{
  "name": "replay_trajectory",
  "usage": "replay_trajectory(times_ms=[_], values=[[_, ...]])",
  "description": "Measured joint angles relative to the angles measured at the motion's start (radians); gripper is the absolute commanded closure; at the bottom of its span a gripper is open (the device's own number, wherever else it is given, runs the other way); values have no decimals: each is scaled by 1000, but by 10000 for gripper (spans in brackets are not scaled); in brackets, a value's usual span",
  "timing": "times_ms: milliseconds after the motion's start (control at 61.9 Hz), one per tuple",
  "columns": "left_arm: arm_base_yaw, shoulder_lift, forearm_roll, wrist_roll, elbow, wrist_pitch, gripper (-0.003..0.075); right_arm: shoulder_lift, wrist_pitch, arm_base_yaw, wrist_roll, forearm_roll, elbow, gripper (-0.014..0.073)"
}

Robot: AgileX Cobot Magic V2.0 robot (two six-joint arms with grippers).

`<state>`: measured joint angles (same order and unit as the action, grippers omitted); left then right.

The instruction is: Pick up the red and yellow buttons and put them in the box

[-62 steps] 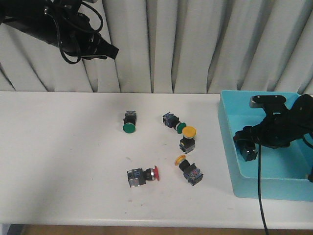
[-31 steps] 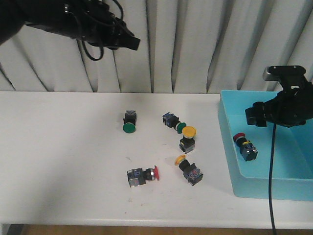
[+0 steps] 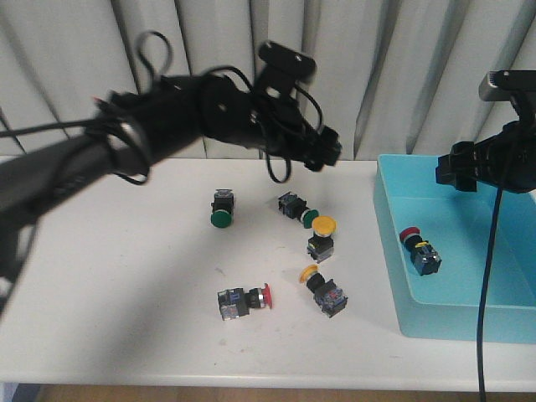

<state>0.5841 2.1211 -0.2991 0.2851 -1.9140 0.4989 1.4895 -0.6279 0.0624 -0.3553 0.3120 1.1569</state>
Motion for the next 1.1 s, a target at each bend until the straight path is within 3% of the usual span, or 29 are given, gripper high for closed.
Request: replay_trajectory(times_ms=[355, 694, 1098], values=[[43, 259, 93, -134, -309, 176, 104, -1, -11, 0, -24, 35, 0, 63], [43, 333, 104, -171, -312, 268, 137, -1, -9, 0, -34, 61, 0, 63], [43, 368, 50, -171, -312, 286, 143, -1, -6, 0, -35, 78, 0, 63]])
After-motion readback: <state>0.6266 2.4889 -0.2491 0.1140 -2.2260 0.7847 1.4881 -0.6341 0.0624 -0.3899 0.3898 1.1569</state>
